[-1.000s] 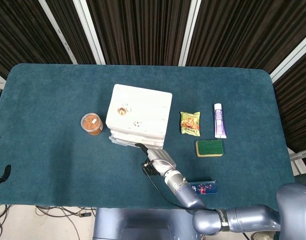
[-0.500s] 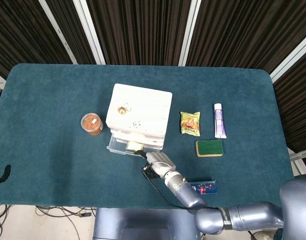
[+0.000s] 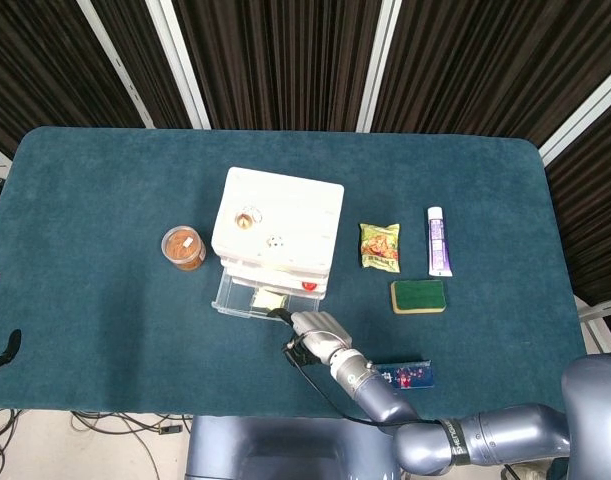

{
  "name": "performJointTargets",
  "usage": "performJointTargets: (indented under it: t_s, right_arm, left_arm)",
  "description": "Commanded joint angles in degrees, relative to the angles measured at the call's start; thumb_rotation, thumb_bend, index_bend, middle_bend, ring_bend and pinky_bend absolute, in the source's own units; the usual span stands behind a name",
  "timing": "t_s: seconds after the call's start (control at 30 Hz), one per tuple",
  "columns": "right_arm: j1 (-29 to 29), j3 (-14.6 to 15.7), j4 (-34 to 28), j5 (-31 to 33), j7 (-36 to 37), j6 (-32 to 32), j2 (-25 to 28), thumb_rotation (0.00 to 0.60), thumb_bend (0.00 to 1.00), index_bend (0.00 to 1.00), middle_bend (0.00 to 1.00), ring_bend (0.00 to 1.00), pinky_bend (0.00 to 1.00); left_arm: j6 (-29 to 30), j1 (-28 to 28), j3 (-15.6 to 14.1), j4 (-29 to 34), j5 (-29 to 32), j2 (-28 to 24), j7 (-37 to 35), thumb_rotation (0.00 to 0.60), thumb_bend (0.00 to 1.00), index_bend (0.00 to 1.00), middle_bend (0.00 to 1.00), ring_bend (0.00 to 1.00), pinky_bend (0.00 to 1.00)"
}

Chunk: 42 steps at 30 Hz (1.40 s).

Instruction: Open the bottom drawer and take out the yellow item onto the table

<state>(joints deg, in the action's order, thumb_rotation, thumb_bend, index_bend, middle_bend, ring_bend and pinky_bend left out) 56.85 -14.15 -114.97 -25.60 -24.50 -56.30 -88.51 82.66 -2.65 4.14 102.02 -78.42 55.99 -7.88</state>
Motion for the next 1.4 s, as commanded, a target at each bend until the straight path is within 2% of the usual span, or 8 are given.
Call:
performJointTargets:
  t_s: [0.03, 1.07, 1.4]
  right_arm:
    - [0.1, 0.4, -0.5, -0.4, 0.0, -0.6, 0.0, 0.6, 0.63, 0.21, 0.89, 0.92, 0.94]
    - [0.1, 3.9, -3.0, -2.5, 0.8, -3.1, -0.4, 0.6, 0.63, 0.21, 0.89, 0.92, 0.94]
    - [-1.1, 4.2, -3.1, -3.2, 2.5, -3.8, -0.3, 0.6, 0.59, 0.13, 0.89, 0.92, 0.94]
  left_arm:
    - [0.0, 0.0, 0.0, 0.0, 0.0, 0.0, 0.0, 0.6, 0.4, 0.04, 0.0, 0.0, 0.0]
    - [-0.5, -0.1, -0.1, -0.2, 0.3, 0.0, -0.2, 0.6, 0.41, 0.04, 0.0, 0.0, 0.0]
    - [-0.4, -0.1, -0.1, -0.2, 0.1, 0.1, 0.0, 0.6, 0.4, 0.04, 0.0, 0.0, 0.0]
